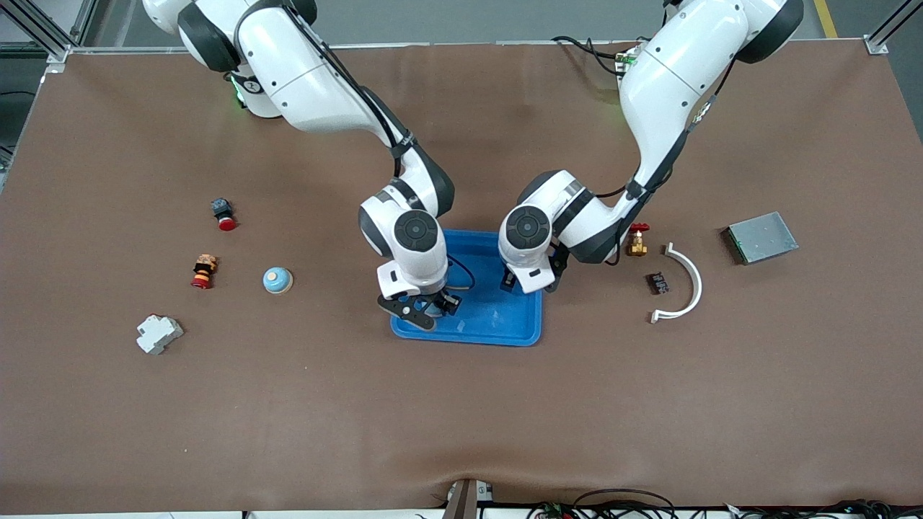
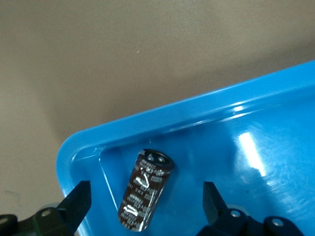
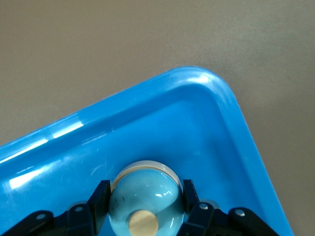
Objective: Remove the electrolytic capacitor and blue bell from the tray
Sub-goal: 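Grasp the second bell with the right gripper while the left grasps the capacitor, then carry the bell with the right gripper toward the first bell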
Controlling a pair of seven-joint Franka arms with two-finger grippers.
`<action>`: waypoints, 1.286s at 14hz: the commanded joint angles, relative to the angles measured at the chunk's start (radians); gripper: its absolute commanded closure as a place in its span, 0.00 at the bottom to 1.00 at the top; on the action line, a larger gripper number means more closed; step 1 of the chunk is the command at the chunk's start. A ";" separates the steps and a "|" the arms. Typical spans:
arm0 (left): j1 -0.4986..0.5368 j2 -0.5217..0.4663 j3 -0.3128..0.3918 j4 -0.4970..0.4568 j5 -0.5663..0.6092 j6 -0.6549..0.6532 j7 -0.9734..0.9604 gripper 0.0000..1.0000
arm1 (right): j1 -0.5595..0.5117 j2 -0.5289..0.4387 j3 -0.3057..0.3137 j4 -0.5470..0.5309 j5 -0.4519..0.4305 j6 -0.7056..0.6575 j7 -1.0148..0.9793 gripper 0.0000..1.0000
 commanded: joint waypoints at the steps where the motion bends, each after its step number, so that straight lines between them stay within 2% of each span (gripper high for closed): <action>1: -0.010 0.009 0.008 -0.002 0.046 0.026 -0.024 0.00 | 0.025 -0.015 0.003 0.074 0.014 -0.115 0.043 1.00; 4: -0.010 0.035 0.009 0.003 0.071 0.053 -0.024 0.00 | 0.005 -0.030 0.006 0.090 0.020 -0.154 0.025 1.00; 7: -0.010 0.052 0.009 0.006 0.092 0.064 -0.024 0.00 | -0.064 -0.070 0.003 0.079 0.024 -0.169 -0.150 1.00; 9: -0.010 0.048 0.009 0.008 0.090 0.064 -0.024 0.00 | -0.108 -0.101 -0.002 0.074 0.023 -0.238 -0.255 1.00; 12: -0.010 0.043 0.008 0.009 0.089 0.064 -0.026 0.00 | -0.179 -0.168 0.000 -0.030 0.023 -0.214 -0.401 1.00; 14: -0.010 0.043 0.008 0.009 0.092 0.064 -0.023 0.00 | -0.234 -0.229 0.000 -0.161 0.023 -0.105 -0.502 1.00; 16: -0.010 0.041 0.008 0.011 0.092 0.064 -0.021 0.27 | -0.305 -0.265 0.002 -0.310 0.024 0.065 -0.645 1.00; 18: -0.010 0.041 0.006 0.011 0.092 0.064 -0.021 0.46 | -0.348 -0.271 0.002 -0.378 0.024 0.139 -0.743 1.00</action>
